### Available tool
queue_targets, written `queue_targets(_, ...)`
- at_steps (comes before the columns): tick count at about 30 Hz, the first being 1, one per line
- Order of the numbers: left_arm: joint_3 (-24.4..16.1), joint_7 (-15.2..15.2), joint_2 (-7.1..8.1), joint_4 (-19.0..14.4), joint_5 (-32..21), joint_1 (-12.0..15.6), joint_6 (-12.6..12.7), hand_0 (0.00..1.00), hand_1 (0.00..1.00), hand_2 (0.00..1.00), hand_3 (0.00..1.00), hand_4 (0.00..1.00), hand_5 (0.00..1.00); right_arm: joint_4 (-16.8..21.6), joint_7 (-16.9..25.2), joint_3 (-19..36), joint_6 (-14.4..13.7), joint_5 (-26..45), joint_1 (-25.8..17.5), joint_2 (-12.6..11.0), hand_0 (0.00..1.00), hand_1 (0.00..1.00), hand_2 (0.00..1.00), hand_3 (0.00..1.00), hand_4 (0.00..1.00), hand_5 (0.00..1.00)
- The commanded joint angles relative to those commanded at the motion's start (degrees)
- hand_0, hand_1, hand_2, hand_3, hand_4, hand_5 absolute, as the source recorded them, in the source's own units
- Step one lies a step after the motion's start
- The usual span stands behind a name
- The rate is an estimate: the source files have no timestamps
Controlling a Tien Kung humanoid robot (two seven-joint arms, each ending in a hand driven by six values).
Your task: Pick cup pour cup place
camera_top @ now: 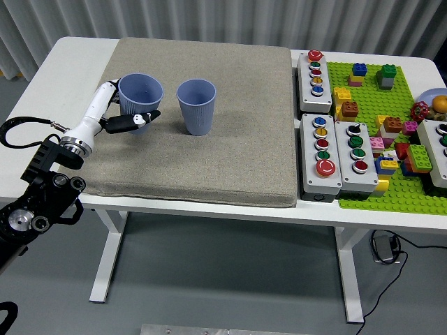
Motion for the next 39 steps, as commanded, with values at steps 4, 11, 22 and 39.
queue_targets(4, 1.31, 0.70, 1.18, 0.02, 2.38, -2.35, -1.78, 0.459, 0.450, 0.496, 0.502, 0.834, 0.250, -0.01, -0.03, -0.08, -0.03, 0.14, 0.16, -0.04, 0.688, 0.653, 0.581, 0.575, 0.002, 0.166)
queue_targets(11, 2.40, 1.24, 1.74, 0.42, 5.06, -5.25, -2.67, 0.432, 0.441, 0.490, 0.503, 0.814, 0.228, -0.04, -0.08, -0.54, -0.24, 0.99, 0.60, -0.12, 0.688, 0.653, 0.581, 0.576, 0.002, 0.165)
queue_targets(22, 3.32, 3.21, 2.55, 0.21, 11.96, -8.33, -5.34, 0.437, 0.446, 0.492, 0.506, 0.808, 0.222, -0.08, -0.04, -0.72, -0.28, 1.30, 0.84, -0.29, 0.688, 0.653, 0.581, 0.576, 0.002, 0.165)
queue_targets(39, 5.72, 3.95, 3.21, 0.39, 21.05, -13.87, -5.10, 0.463, 0.452, 0.489, 0.508, 0.790, 0.210, -0.09, -0.03, -0.93, -0.32, 1.77, 1.42, -0.60, 0.689, 0.653, 0.582, 0.576, 0.002, 0.161)
